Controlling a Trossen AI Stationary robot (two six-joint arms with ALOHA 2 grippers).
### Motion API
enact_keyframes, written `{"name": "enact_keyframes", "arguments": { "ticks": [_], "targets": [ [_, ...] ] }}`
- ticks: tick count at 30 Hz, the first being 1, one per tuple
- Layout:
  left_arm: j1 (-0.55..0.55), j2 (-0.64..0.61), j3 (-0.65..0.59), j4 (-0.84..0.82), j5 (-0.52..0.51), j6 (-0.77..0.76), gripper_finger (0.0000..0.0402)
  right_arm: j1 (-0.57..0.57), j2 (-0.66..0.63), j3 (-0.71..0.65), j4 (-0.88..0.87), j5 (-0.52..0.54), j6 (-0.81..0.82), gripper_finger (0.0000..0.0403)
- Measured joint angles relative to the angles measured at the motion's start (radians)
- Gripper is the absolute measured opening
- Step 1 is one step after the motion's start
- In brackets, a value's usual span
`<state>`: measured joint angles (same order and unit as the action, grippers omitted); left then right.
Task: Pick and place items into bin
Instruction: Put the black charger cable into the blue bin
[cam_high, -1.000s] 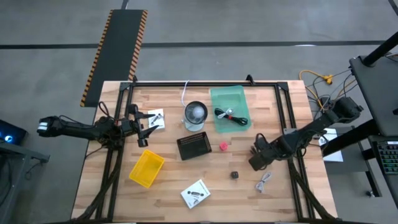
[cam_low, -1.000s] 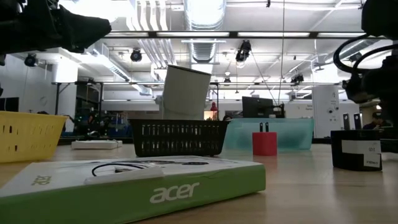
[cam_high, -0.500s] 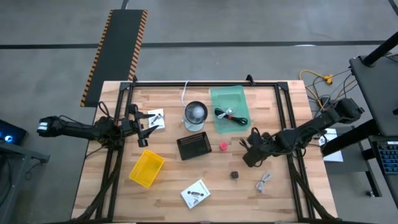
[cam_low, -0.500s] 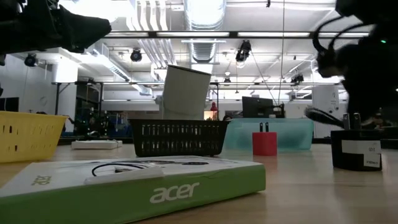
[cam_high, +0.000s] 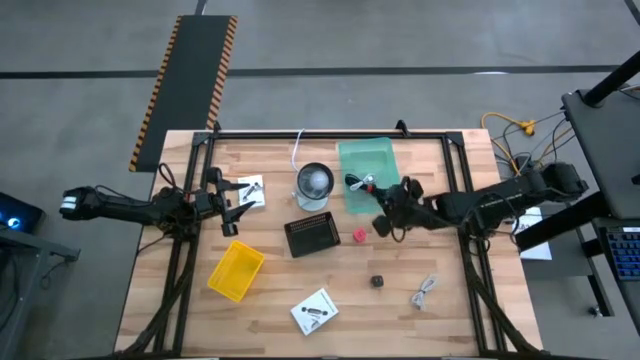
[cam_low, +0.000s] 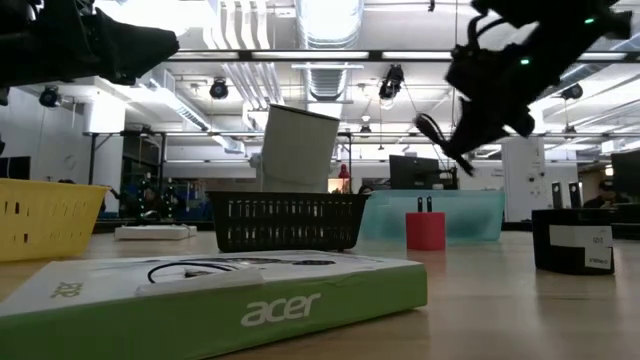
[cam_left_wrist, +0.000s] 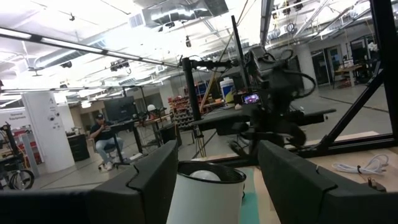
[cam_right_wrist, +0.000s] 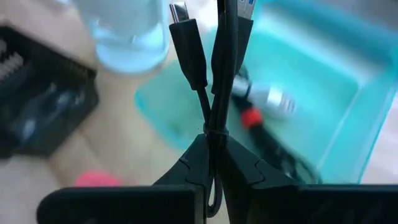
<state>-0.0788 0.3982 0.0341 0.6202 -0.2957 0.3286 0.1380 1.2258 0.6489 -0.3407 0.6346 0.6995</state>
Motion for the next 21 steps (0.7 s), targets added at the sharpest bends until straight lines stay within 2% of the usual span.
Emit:
{"name": "enact_keyframes", "arguments": {
  "ticks": [5, 13, 17, 21],
  "targets": [
    [0.000, 0.000, 0.000, 0.000, 0.000, 0.000, 0.0208, -0.123, 0.015, -0.003, 0.117, -0.001, -0.120, 0.0013],
    [0.000, 0.000, 0.000, 0.000, 0.000, 0.001, 0.0208, -0.313, 0.080, -0.004, 0.146, -0.025, -0.196, 0.0013],
    [0.000, 0.000, 0.000, 0.000, 0.000, 0.002, 0.0208, -0.372, 0.114, 0.004, 0.153, -0.040, -0.196, 0.0016],
    [0.000, 0.000, 0.000, 0.000, 0.000, 0.002, 0.0208, -0.396, 0.137, 0.029, 0.154, -0.042, -0.202, 0.0044]
  ]
}}
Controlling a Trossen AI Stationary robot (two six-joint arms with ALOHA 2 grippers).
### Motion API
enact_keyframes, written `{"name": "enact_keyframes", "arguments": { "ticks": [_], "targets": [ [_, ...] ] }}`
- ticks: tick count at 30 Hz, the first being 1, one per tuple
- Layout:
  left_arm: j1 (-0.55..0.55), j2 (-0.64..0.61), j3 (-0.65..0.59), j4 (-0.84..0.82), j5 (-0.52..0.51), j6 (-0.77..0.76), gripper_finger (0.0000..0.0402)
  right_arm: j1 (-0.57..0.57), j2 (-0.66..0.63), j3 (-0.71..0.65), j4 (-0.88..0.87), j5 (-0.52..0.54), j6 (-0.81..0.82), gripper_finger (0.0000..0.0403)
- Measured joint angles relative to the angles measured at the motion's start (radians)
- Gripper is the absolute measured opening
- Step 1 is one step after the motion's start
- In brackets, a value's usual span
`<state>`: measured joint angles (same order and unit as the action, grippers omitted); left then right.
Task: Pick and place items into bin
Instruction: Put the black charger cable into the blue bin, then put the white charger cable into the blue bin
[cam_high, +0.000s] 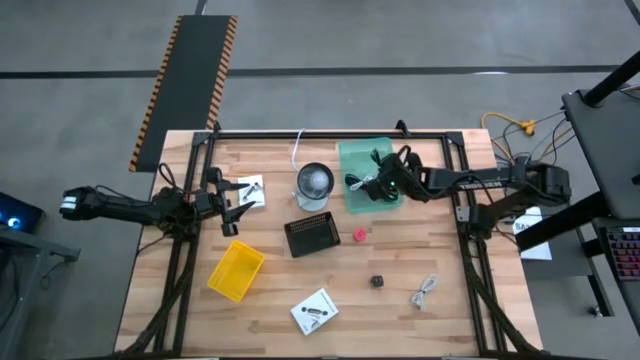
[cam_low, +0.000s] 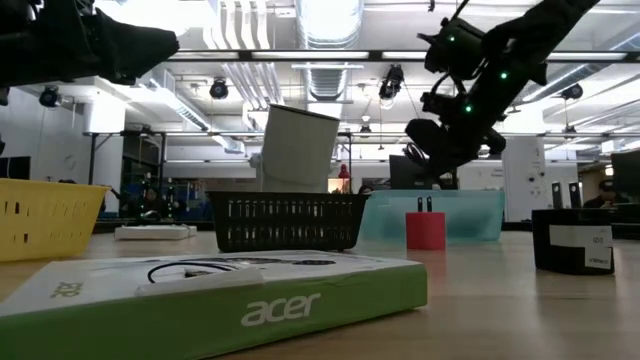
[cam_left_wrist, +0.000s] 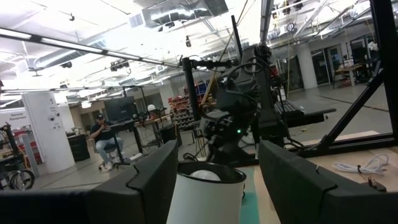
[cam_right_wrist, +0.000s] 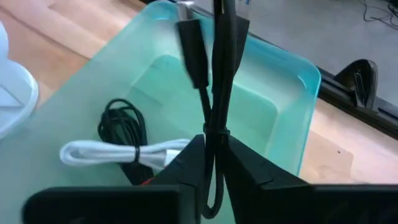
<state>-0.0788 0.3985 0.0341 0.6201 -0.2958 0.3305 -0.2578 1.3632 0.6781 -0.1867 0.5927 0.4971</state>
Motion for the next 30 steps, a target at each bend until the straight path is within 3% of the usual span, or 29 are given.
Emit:
{"name": "enact_keyframes", "arguments": {
  "ticks": [5, 10, 17, 25, 30],
  "targets": [
    [0.000, 0.000, 0.000, 0.000, 0.000, 0.000, 0.0208, 0.001, 0.008, 0.045, 0.002, -0.015, -0.006, 0.0095],
    [0.000, 0.000, 0.000, 0.000, 0.000, 0.000, 0.0208, 0.002, 0.007, 0.083, -0.014, -0.108, -0.026, 0.0138],
    [0.000, 0.000, 0.000, 0.000, 0.000, 0.000, 0.0208, 0.041, 0.006, 0.159, -0.133, -0.529, -0.031, 0.0161],
    [0.000, 0.000, 0.000, 0.000, 0.000, 0.000, 0.0208, 0.266, 0.006, 0.292, -0.485, -0.546, -0.025, 0.0155],
    [0.000, 0.000, 0.000, 0.000, 0.000, -0.003, 0.0208, 0.448, 0.005, 0.406, -0.737, -0.549, 0.155, 0.0157]
  ]
}}
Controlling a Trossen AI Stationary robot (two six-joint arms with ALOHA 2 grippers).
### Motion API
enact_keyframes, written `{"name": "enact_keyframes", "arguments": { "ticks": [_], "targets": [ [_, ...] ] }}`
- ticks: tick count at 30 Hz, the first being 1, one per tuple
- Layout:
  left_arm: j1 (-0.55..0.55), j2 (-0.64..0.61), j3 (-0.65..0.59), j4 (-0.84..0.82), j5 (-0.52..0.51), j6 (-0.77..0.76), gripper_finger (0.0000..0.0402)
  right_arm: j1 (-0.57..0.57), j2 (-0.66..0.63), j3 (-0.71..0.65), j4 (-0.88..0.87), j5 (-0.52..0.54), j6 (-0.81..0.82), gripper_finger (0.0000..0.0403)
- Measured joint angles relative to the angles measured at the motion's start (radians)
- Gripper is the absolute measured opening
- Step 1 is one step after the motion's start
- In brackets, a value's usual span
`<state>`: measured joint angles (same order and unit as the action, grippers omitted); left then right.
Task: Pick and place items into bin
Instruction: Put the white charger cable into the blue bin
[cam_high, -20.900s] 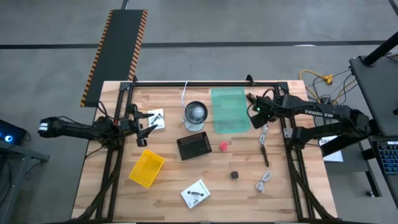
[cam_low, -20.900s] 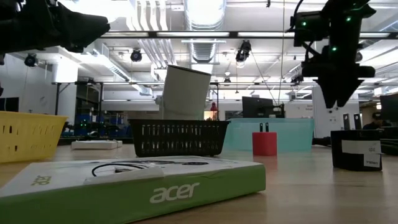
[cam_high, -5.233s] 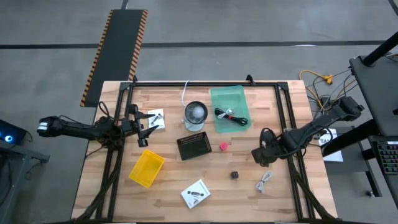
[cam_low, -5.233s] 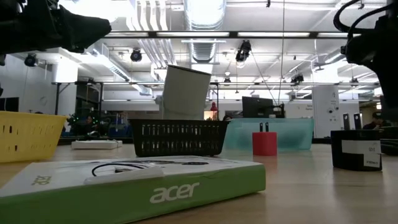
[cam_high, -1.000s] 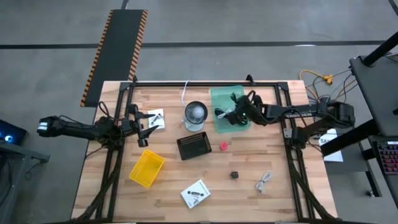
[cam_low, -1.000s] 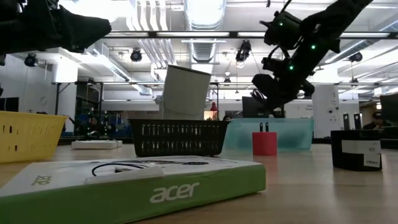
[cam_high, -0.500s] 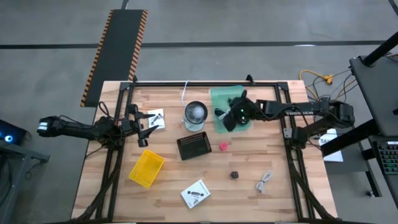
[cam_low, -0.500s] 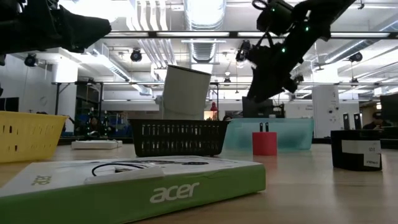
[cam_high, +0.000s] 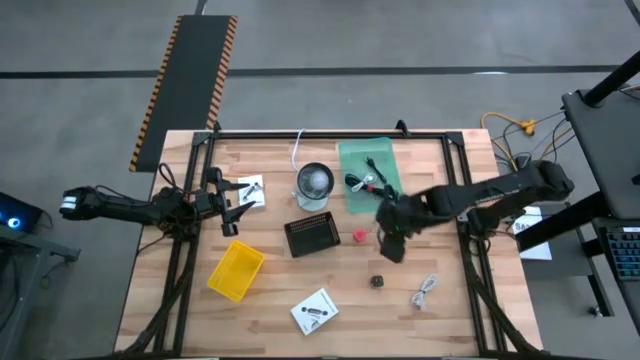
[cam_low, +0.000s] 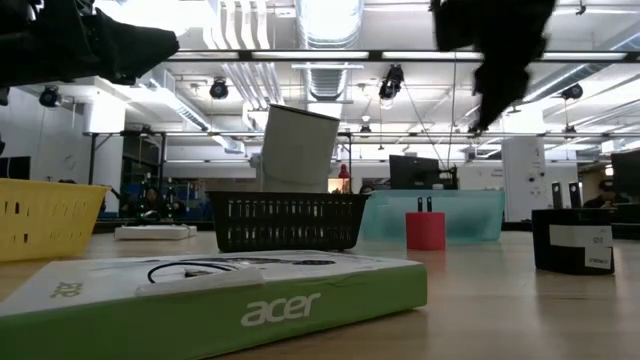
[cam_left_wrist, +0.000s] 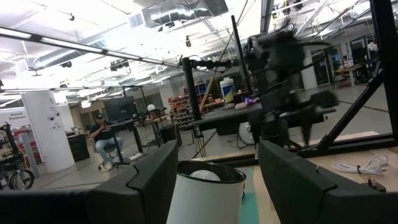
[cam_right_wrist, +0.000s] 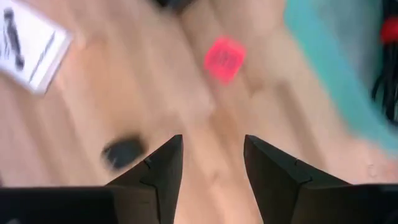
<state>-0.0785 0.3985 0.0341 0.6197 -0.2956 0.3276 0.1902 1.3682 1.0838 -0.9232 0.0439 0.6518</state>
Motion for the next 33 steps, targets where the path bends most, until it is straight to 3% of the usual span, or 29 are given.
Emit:
{"name": "enact_keyframes", "arguments": {
  "ticks": [4, 9, 14, 19, 24, 33],
  "targets": [
    [0.000, 0.000, 0.000, 0.000, 0.000, -0.001, 0.0208, 0.174, 0.000, 0.067, -0.129, -0.013, 0.147, 0.0157],
    [0.000, 0.000, 0.000, 0.000, 0.000, -0.001, 0.0208, 0.369, 0.002, 0.087, -0.134, -0.019, 0.141, 0.0157],
    [0.000, 0.000, 0.000, 0.000, 0.000, -0.003, 0.0208, 0.490, 0.015, 0.066, -0.107, -0.018, 0.175, 0.0151],
    [0.000, 0.000, 0.000, 0.000, 0.000, 0.000, 0.0208, 0.530, 0.050, 0.044, -0.030, 0.018, 0.264, 0.0142],
    [0.000, 0.000, 0.000, 0.000, 0.000, 0.001, 0.0208, 0.533, 0.096, 0.025, 0.030, 0.034, 0.241, 0.0139],
    [0.000, 0.000, 0.000, 0.001, 0.000, 0.004, 0.0208, 0.533, 0.190, 0.011, 0.027, -0.031, 0.371, 0.0150]
  ]
}}
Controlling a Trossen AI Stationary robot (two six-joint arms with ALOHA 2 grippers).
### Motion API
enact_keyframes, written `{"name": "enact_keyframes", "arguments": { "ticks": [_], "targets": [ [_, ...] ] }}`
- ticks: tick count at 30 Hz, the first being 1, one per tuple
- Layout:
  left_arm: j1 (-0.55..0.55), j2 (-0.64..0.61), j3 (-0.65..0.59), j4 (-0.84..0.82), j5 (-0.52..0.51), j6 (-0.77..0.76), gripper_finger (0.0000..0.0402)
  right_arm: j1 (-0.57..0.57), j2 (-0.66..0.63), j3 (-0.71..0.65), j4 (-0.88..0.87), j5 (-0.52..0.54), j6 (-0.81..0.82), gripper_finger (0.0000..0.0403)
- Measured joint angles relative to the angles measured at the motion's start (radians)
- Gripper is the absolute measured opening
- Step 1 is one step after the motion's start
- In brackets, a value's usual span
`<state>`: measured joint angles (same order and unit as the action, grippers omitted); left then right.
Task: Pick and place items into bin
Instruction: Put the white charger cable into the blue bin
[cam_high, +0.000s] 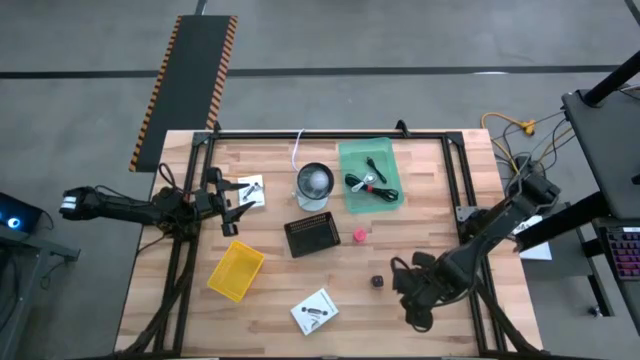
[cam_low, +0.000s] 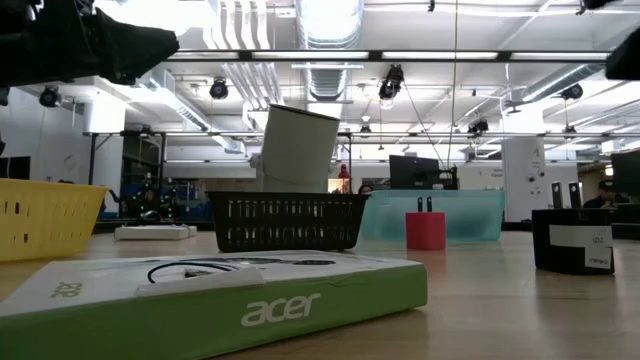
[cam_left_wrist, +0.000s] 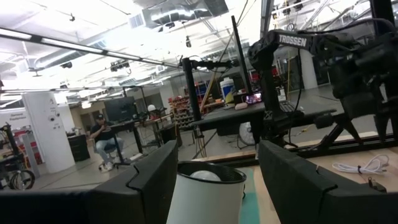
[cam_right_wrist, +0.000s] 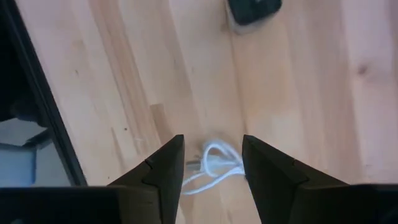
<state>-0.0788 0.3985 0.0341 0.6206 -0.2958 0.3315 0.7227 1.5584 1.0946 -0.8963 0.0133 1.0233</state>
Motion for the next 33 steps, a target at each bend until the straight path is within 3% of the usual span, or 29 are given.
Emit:
{"name": "enact_keyframes", "arguments": {
  "ticks": [14, 18, 33],
  "targets": [
    [0.000, 0.000, 0.000, 0.000, 0.000, 0.051, 0.0208, -0.002, 0.036, 0.008, -0.016, -0.192, 0.153, 0.0152],
    [0.000, 0.000, 0.000, 0.000, 0.000, 0.052, 0.0208, -0.001, 0.046, 0.003, -0.016, -0.196, 0.205, 0.0146],
    [0.000, 0.000, 0.000, 0.008, 0.000, 0.095, 0.0208, -0.014, 0.188, -0.021, -0.016, -0.223, 0.079, 0.0152]
  ]
}}
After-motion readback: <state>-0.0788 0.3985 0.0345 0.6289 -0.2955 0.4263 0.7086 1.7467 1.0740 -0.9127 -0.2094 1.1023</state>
